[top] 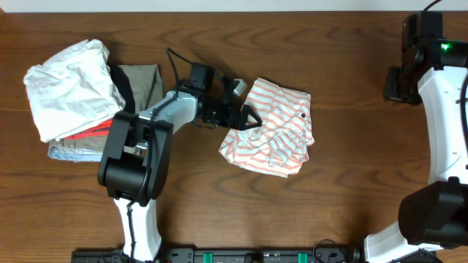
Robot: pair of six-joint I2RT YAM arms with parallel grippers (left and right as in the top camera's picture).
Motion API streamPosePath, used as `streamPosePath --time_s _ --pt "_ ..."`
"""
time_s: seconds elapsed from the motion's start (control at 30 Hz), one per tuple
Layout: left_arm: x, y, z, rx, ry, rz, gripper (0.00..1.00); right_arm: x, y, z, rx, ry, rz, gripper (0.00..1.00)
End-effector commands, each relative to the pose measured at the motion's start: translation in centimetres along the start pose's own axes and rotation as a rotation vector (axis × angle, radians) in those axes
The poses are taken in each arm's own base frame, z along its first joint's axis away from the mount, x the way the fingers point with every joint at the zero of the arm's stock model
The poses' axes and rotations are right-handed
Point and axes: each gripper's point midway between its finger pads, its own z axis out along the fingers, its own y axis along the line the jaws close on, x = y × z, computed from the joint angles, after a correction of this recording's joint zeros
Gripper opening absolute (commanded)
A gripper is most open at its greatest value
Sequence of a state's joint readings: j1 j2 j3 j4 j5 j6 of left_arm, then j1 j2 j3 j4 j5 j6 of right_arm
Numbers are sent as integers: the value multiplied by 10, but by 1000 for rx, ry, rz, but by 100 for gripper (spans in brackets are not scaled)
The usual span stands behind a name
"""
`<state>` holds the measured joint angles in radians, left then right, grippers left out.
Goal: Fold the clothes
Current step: 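Grasp the folded striped shirt with the left gripper and lift it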
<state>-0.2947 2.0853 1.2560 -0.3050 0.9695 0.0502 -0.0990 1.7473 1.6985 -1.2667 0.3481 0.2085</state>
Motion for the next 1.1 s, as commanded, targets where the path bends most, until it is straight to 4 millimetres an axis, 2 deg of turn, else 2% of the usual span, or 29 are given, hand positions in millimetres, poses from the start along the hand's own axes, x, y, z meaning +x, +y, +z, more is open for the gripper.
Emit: streamPosePath --time_s 0.0,0.27,0.53,0.57,0.67,0.77,0.83,1.07 --pt "2 -6 6 56 8 -22 98 1 -4 0 8 3 -1 2" --pt "9 -24 25 71 46 28 98 3 4 0 -39 13 -2 2" --pt "20 -32 44 47 93 56 99 4 5 0 -46 18 -3 2" --pt "21 -32 45 48 96 56 96 4 6 0 -49 18 -3 2" --pt "22 -31 46 48 100 53 77 5 7 0 -57 20 -3 2" --pt "22 -31 46 49 100 53 47 5 7 0 -57 20 -3 2" --pt "22 -31 46 49 100 53 34 5 7 0 -56 23 -5 2" --pt "22 -32 46 53 100 54 10 6 7 0 -56 24 -5 1"
